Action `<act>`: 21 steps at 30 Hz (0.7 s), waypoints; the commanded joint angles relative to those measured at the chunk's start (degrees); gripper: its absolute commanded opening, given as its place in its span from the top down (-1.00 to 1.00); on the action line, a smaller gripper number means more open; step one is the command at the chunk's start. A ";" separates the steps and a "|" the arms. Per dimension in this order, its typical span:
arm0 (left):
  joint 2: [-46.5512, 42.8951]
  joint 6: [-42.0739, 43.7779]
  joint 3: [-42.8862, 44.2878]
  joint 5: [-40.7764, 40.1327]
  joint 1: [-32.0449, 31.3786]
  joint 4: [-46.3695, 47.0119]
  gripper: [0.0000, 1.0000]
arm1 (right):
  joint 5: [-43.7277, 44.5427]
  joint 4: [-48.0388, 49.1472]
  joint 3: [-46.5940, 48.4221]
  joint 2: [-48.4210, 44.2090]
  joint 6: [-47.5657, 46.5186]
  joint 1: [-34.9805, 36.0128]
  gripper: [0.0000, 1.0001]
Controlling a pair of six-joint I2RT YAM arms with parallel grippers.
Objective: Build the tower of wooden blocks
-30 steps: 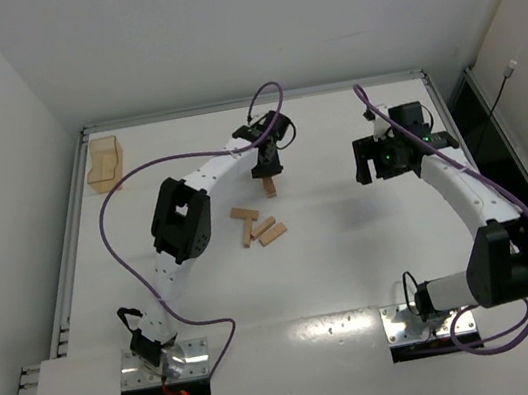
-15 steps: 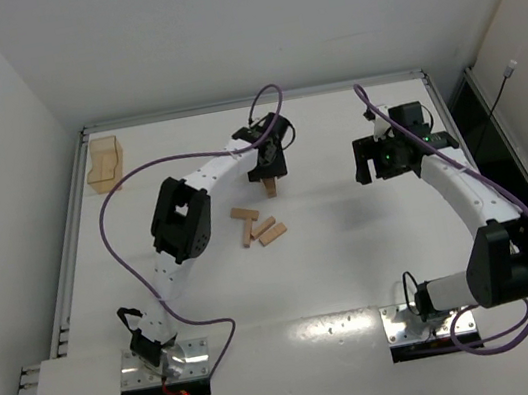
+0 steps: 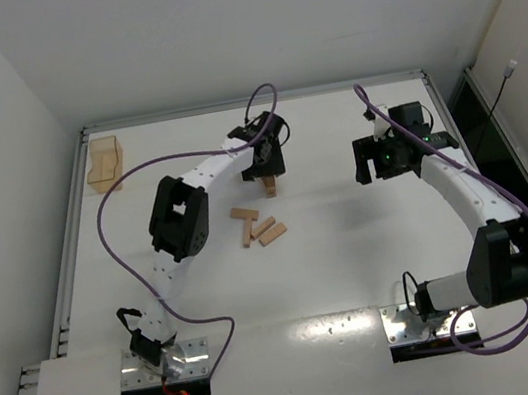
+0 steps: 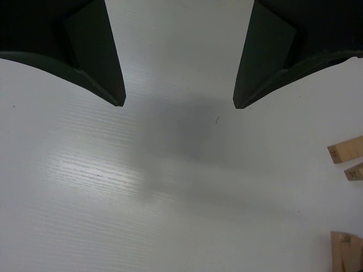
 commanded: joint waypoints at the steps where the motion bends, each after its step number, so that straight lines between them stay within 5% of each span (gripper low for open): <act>1: 2.17 0.66 1.10 0.32 1.06 1.16 -0.19 | -1.42 1.84 -0.10 -0.54 0.83 -0.37 -0.48; 12: 4.28 2.24 1.64 4.89 1.67 2.74 -0.02 | -1.94 1.84 -0.10 0.07 0.83 -0.90 -0.48; 21: 4.81 3.47 1.64 7.62 1.67 3.27 0.75 | -1.94 1.84 -0.10 0.07 0.83 -0.90 -0.45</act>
